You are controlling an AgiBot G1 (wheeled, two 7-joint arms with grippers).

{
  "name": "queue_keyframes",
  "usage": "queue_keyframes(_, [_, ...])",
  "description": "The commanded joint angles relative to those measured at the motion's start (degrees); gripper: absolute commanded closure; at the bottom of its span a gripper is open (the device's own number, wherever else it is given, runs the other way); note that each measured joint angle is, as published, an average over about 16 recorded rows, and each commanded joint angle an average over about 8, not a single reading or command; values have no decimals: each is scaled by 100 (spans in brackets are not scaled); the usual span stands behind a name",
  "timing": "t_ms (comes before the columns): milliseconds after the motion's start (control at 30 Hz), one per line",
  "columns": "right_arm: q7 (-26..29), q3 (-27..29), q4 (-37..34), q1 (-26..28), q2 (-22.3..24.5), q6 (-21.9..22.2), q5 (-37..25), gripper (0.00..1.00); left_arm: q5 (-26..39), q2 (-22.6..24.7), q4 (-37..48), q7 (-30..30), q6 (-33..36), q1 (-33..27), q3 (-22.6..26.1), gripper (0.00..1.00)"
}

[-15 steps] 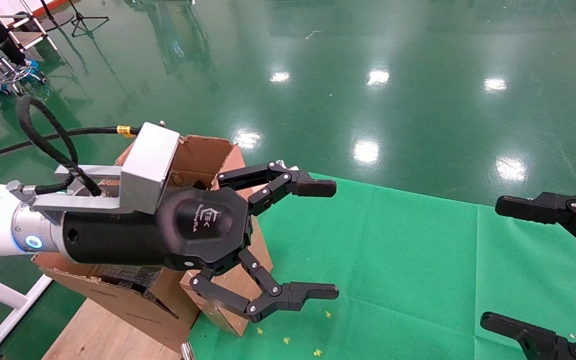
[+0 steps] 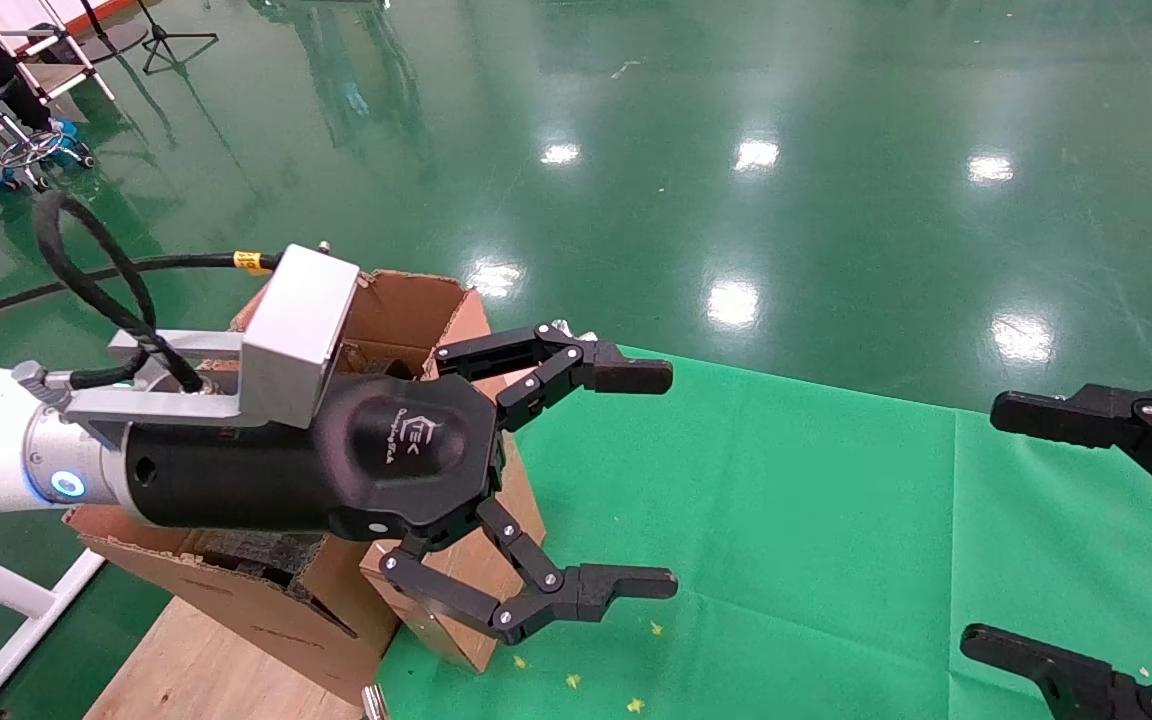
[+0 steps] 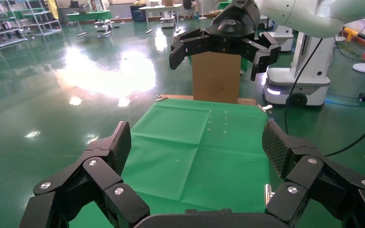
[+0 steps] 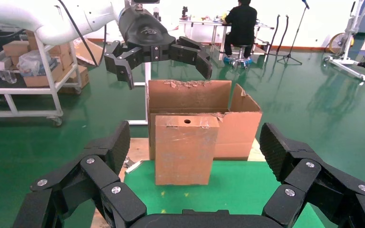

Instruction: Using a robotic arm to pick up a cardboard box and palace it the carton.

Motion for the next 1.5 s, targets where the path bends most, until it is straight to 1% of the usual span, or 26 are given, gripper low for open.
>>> queue_keyframes(33, [0, 0, 0, 0, 0, 0, 0, 28, -23, 8, 3, -8, 7, 6, -2, 0])
queue_keyframes(100, [0, 0, 0, 0, 0, 0, 0, 53, 23, -10, -6, 10, -6, -4, 0, 0])
queue_keyframes(200, [0, 0, 0, 0, 0, 0, 0, 90, 273, -81, -80, 72, -109, -55, 24, 0])
queue_keyframes(233, [0, 0, 0, 0, 0, 0, 0, 97, 399, -108, -115, 92, -168, -83, 41, 0])
queue_keyframes(267, [0, 0, -1, 0, 0, 0, 0, 100, 527, -135, -153, 104, -228, -109, 60, 0])
queue_keyframes(400, [-1, -1, -1, 1, 0, 0, 0, 100, 911, -208, -302, 92, -419, -191, 140, 0])
queue_keyframes(600, [-1, 0, -3, 0, 1, 0, 0, 100, 984, -222, -341, 35, -448, -229, 190, 0])
queue_keyframes(700, [-1, -1, -3, 0, 1, 1, 0, 100, 1181, -267, -308, 26, -553, -276, 212, 0])
queue_keyframes(800, [-1, -1, -3, 1, 1, 1, 0, 100, 1714, -316, -331, -87, -791, -420, 335, 0])
queue_keyframes(900, [-2, -1, -4, 1, 1, 0, 0, 100, 2547, -330, -382, -381, -1107, -695, 549, 0])
queue_keyframes(1033, [-2, -2, -4, 1, 1, 0, 0, 100, 3603, -270, -406, -964, -1353, -1180, 851, 0])
queue_keyframes(1167, [-2, -2, -4, 1, 1, 0, 1, 100, 4281, -240, -404, -1705, -1321, -1617, 1053, 0])
queue_keyframes(1267, [-2, -2, -4, 1, 2, 1, 1, 100, 4606, -248, -401, -2451, -1107, -1897, 1187, 0])
queue_keyframes(1400, [-2, -3, -4, 1, 2, 1, 1, 100, 5011, -251, -411, -3638, -616, -2275, 1404, 0])
queue_keyframes(1500, [-3, -3, -4, 2, 2, 1, 1, 100, 5337, -206, -429, -4387, -272, -2564, 1559, 0])
